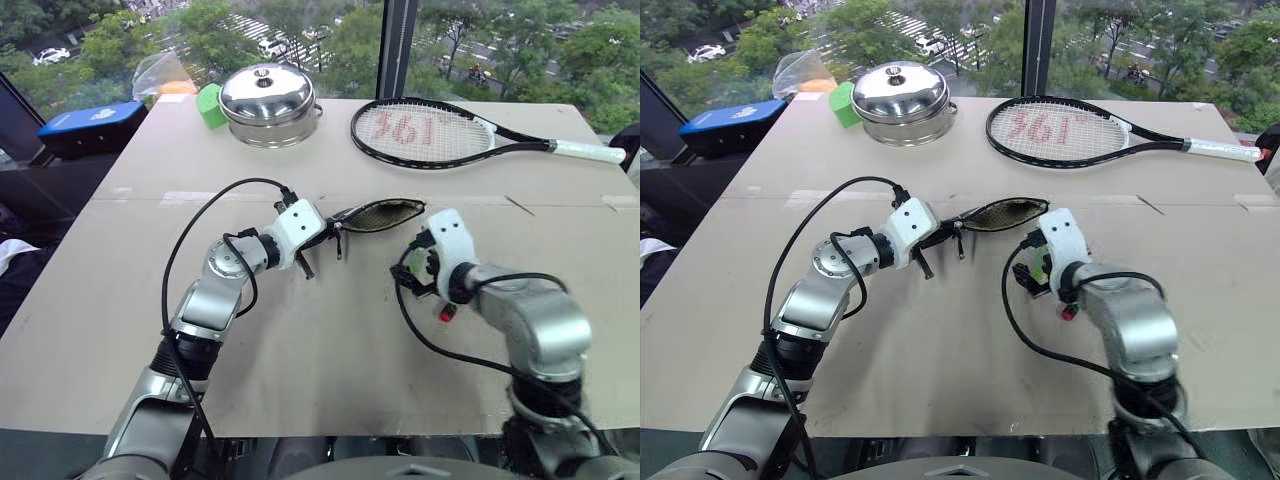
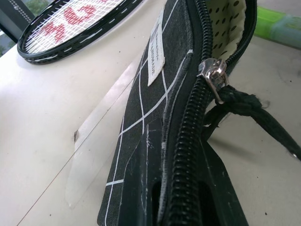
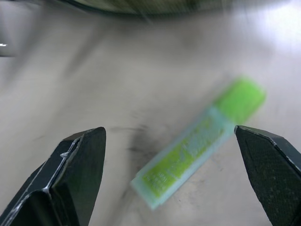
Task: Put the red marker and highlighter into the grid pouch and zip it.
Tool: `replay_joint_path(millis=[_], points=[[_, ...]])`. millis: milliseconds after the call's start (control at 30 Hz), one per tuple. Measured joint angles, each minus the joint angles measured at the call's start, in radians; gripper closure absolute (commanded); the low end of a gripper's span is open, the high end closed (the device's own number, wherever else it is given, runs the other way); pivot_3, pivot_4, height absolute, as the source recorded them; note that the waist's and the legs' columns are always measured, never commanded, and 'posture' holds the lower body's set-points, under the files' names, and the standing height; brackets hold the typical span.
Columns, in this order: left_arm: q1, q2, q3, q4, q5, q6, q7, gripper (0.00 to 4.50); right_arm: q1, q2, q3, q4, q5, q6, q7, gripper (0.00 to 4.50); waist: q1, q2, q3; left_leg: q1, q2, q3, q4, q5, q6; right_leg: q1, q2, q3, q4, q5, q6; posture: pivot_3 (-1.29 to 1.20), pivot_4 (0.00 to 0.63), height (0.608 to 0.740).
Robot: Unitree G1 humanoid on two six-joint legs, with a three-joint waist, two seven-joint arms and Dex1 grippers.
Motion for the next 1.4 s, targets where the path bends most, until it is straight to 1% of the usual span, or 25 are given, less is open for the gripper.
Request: replay_joint_path(millis=[67,100,133,167,200,233,267,300,333,367,400,500,533,600,633,667,733,800,933,1033,1133,1200,1267,1300,1400], points=[[0.0,0.001,-0.002,0.0,-0.001,0.002,0.0,4.5,0.001,0.043,0.004,0.053,-0.031,-0.03,-0.074,0.06,0.001,0.0,0.0,0.0,0.0,0.0,0.0,0.002,-0.003,0.0,0.0,0.0,0.0,0.0,0.0,0.0,0.15,0.74],[0.0,0.003,-0.002,-0.001,-0.001,0.003,0.0,4.5,0.003,0.058,0.014,0.075,-0.044,-0.057,-0.111,0.29,0.001,-0.002,-0.002,0.0,0.0,0.0,0.0,0.002,-0.003,0.0,0.0,0.0,-0.001,0.0,0.0,0.0,0.15,0.74],[0.0,0.004,-0.002,-0.001,-0.001,0.006,0.0,4.5,0.009,0.064,0.025,0.088,-0.05,-0.076,-0.133,0.64,0.0,-0.003,-0.002,0.0,0.0,0.0,0.0,0.002,-0.003,0.001,0.0,0.0,-0.001,0.0,0.0,0.0,0.15,0.74],[0.0,0.004,-0.002,-0.001,-0.001,0.008,0.0,4.5,0.011,0.065,0.028,0.091,-0.049,-0.085,-0.136,0.88,-0.001,-0.004,-0.002,0.0,0.0,0.0,0.0,0.002,-0.003,0.001,-0.001,0.0,-0.001,0.0,0.0,0.0,0.15,0.74],[0.0,0.004,-0.002,-0.003,-0.001,0.011,0.0,4.5,0.014,0.07,0.031,0.099,-0.049,-0.096,-0.142,1.3,-0.001,-0.004,-0.003,0.0,0.0,0.0,0.0,0.002,-0.003,0.001,-0.001,0.001,-0.001,0.0,0.0,0.0,0.15,0.74],[0.002,0.004,-0.002,-0.007,-0.001,0.016,0.0,4.5,0.021,0.079,0.042,0.103,-0.048,-0.107,-0.151,1.87,-0.001,-0.004,-0.003,0.001,0.0,0.0,0.0,0.001,-0.002,0.001,-0.001,0.001,-0.001,0.0,0.0,0.0,0.15,0.74],[0.003,0.004,-0.002,-0.012,-0.001,0.019,0.0,4.5,0.021,0.078,0.051,0.103,-0.044,-0.11,-0.152,2.25,-0.001,-0.004,-0.003,0.001,0.001,0.0,0.0,0.001,-0.001,0.001,-0.001,0.001,0.0,0.0,0.0,0.0,0.15,0.74],[0.003,0.004,-0.002,-0.014,-0.001,0.02,0.0,4.5,0.021,0.076,0.063,0.099,-0.041,-0.111,-0.152,2.82,0.0,-0.004,-0.003,0.001,0.001,-0.001,0.0,0.001,-0.001,0.001,-0.001,0.001,0.0,0.0,0.0,0.0,0.15,0.74],[0.003,0.004,-0.002,-0.014,-0.001,0.021,0.0,4.5,0.022,0.071,0.072,0.096,-0.036,-0.111,-0.151,3.2,0.001,-0.004,-0.002,0.001,0.001,-0.001,0.0,0.001,-0.001,0.001,-0.001,0.0,0.0,0.0,0.0,0.0,0.15,0.74],[0.003,0.004,-0.002,-0.014,-0.002,0.021,0.0,4.5,0.022,0.049,0.09,0.086,-0.03,-0.11,-0.149,3.74,0.004,-0.003,-0.002,0.001,0.001,-0.001,0.0,0.001,-0.001,0.001,-0.001,0.0,0.0,0.0,0.0,0.0,0.15,0.74],[0.004,0.005,-0.002,-0.014,-0.002,0.021,0.0,4.5,0.022,0.033,0.097,0.081,-0.026,-0.108,-0.146,3.75,0.005,-0.003,-0.002,0.001,0.001,-0.002,0.0,0.001,-0.001,0.001,-0.002,0.0,0.0,0.0,0.0,0.0,0.15,0.74],[0.005,0.006,-0.002,-0.014,-0.004,0.021,0.0,4.5,0.022,-0.129,0.153,0.024,-0.014,-0.099,-0.108,3.75,0.008,-0.002,-0.001,-0.001,-0.001,-0.002,0.001,0.001,-0.002,0.001,-0.004,-0.001,-0.001,0.0,0.0,0.0,0.15,0.74],[0.005,0.008,-0.002,-0.014,-0.004,0.021,0.001,4.5,0.021,-0.261,0.175,-0.016,0.001,-0.09,-0.067,3.75,0.006,-0.001,0.0,-0.002,-0.001,-0.001,0.001,0.001,-0.002,0.001,-0.004,0.0,-0.003,0.0,0.0,0.0,0.15,0.74],[0.006,0.012,-0.001,-0.013,-0.004,0.02,0.002,4.5,0.012,-0.402,0.206,-0.074,0.029,-0.08,-0.009,3.75,0.001,0.0,0.0,-0.002,-0.002,0.001,0.001,0.001,-0.001,0.0,-0.004,0.001,-0.003,0.0,0.001,0.0,0.15,0.74],[0.005,0.013,-0.002,-0.013,-0.004,0.02,0.002,4.5,-0.008,-0.495,0.223,-0.134,0.07,-0.061,0.051,3.75,-0.003,0.0,0.0,-0.001,-0.001,0.001,0.0,0.001,-0.001,0.0,-0.003,0.001,-0.003,0.0,0.001,0.0,0.15,0.74],[0.004,0.012,-0.003,-0.012,-0.004,0.018,0.002,4.5,-0.029,-0.542,0.234,-0.17,0.101,-0.05,0.09,3.75,-0.009,0.0,0.0,-0.001,-0.001,0.001,0.0,-0.001,0.002,0.0,-0.002,0.001,-0.003,0.0,0.001,0.0,0.15,0.74],[0.002,0.011,-0.006,-0.01,-0.004,0.005,0.0,4.5,-0.107,-0.686,0.262,-0.255,0.178,-0.038,0.192,3.75,-0.017,0.0,0.001,0.0,0.0,-0.001,-0.002,-0.002,0.003,0.0,0.0,-0.001,-0.002,0.0,0.001,0.0,0.15,0.74],[0.001,0.011,-0.008,-0.009,-0.003,-0.006,-0.001,4.5,-0.16,-0.729,0.263,-0.263,0.203,-0.032,0.227,3.75,-0.023,0.0,0.001,0.0,0.001,-0.003,-0.002,-0.002,0.003,0.0,0.002,-0.001,-0.002,0.0,0.0,0.0,0.15,0.74],[-0.001,0.006,-0.035,-0.006,0.005,-0.03,-0.01,4.5,-0.27,-0.723,0.307,-0.231,0.243,-0.031,0.253,3.75,-0.024,0.0,0.001,0.001,0.002,-0.003,-0.002,-0.002,0.003,0.0,0.002,-0.001,-0.001,0.0,0.0,0.0,0.15,0.74],[0.0,0.004,-0.056,-0.007,0.014,-0.07,-0.02,4.5,-0.342,-0.704,0.388,-0.161,0.248,-0.066,0.255,3.75,-0.023,0.0,0.001,0.0,0.002,-0.002,-0.002,-0.002,0.003,0.0,-0.001,0.0,-0.002,0.0,0.0,0.0,0.15,0.74],[0.003,0.004,-0.079,-0.013,0.025,-0.118,-0.035,4.5,-0.408,-0.684,0.512,-0.049,0.22,-0.162,0.259,3.75,-0.022,0.0,0.001,-0.001,0.0,0.0,-0.001,-0.002,0.003,0.0,-0.004,0.0,-0.002,0.0,0.0,0.0,0.15,0.74],[0.004,0.0,-0.089,-0.019,0.025,-0.137,-0.043,4.5,-0.445,-0.647,0.592,0.052,0.185,-0.252,0.274,3.75,-0.023,0.0,0.001,-0.001,0.0,0.001,0.0,-0.002,0.003,0.0,-0.004,0.001,-0.003,0.0,0.0,0.0,0.15,0.74],[0.006,-0.003,-0.101,-0.034,0.025,-0.144,-0.051,4.5,-0.46,-0.614,0.638,0.141,0.157,-0.332,0.288,2.72,-0.021,0.0,0.001,-0.001,0.0,0.001,0.0,-0.002,0.003,0.0,-0.004,0.0,-0.003,0.0,0.001,0.0,0.15,0.74],[0.01,-0.004,-0.103,-0.043,0.025,-0.144,-0.056,4.5,-0.466,-0.609,0.654,0.18,0.141,-0.378,0.297,2.39,-0.02,0.0,0.001,-0.001,0.0,0.0,0.0,-0.001,0.003,0.0,-0.004,0.0,-0.003,0.0,0.001,0.0,0.15,0.74],[0.026,-0.008,-0.106,-0.053,0.024,-0.132,-0.056,4.5,-0.461,-0.614,0.642,0.213,0.116,-0.461,0.322,0.78,-0.019,0.0,0.001,-0.002,0.0,0.0,0.0,-0.001,0.003,0.0,-0.003,0.0,-0.003,0.0,0.001,0.0,0.15,0.74]])
